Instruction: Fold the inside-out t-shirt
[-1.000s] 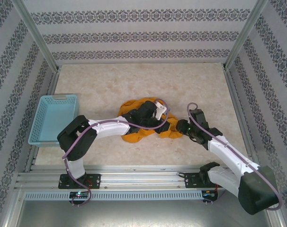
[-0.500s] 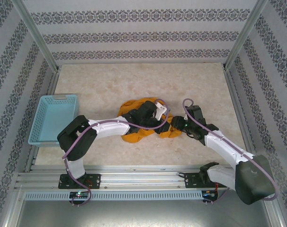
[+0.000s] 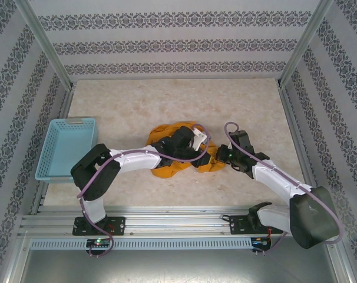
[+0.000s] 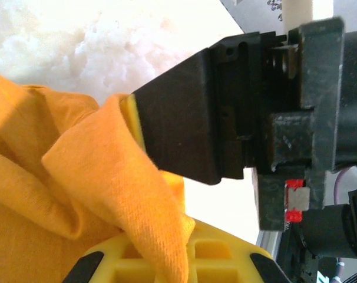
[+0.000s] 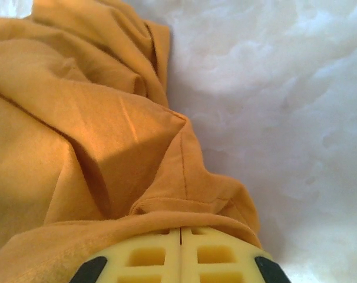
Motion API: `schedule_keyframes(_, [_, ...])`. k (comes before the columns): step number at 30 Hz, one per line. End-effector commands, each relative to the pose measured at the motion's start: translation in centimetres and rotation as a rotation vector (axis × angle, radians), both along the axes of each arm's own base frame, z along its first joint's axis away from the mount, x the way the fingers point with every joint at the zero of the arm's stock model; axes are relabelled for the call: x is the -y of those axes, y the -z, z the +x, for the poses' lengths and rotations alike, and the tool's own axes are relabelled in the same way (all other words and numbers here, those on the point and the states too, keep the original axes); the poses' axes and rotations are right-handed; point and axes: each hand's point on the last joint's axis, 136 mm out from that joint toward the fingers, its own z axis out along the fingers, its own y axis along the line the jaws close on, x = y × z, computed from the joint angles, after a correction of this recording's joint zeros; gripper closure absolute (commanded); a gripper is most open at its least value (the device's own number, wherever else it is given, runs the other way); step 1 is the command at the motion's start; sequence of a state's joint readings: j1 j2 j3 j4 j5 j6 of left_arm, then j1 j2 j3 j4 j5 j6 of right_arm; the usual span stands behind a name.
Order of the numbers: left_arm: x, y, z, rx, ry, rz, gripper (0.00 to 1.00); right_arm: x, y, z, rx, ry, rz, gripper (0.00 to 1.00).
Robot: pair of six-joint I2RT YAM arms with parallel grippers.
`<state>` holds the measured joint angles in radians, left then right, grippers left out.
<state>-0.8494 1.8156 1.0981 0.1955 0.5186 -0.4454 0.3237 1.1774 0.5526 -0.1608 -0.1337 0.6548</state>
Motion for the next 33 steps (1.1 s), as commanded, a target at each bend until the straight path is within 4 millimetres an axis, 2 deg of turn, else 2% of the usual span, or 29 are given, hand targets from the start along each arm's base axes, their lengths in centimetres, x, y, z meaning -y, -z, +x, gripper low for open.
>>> schedule_keyframes(1, [-0.7,-1.0,0.1,0.047,-0.005,-0.013,0.96,1.2,-0.6,0.2,0.017,0.037,-0.030,1.00])
schedule_keyframes(3, [-0.8,-1.1,0.1,0.031,-0.004,-0.037,0.96,1.1,-0.7,-0.2,0.006,0.032,-0.015,1.00])
schedule_keyframes(9, [-0.6,-1.2,0.1,-0.005,0.004,-0.110,0.96,-0.3,-3.1,-2.4,0.037,-0.002,0.135,0.77])
schedule_keyframes(14, [-0.7,-1.0,0.2,-0.005,0.006,-0.112,0.96,-2.7,-4.5,-4.0,0.042,-0.062,0.328,0.67])
schedule_keyframes(19, [-0.8,-0.6,-0.1,-0.013,0.009,-0.113,0.96,-4.3,-4.1,-4.2,0.029,-0.085,0.457,0.66])
schedule_keyframes(25, [-0.9,-0.5,-0.3,-0.021,0.008,-0.125,0.96,-4.7,-4.2,-3.6,0.046,-0.080,0.496,0.64])
schedule_keyframes(27, [-0.9,-0.6,-0.5,-0.021,0.014,-0.136,0.96,-4.6,-3.1,-4.0,0.023,-0.071,0.502,0.64])
schedule_keyframes(33, [-1.0,-0.8,-0.9,-0.021,0.021,-0.173,0.99,-4.8,-3.1,-3.5,0.029,-0.047,0.548,0.63])
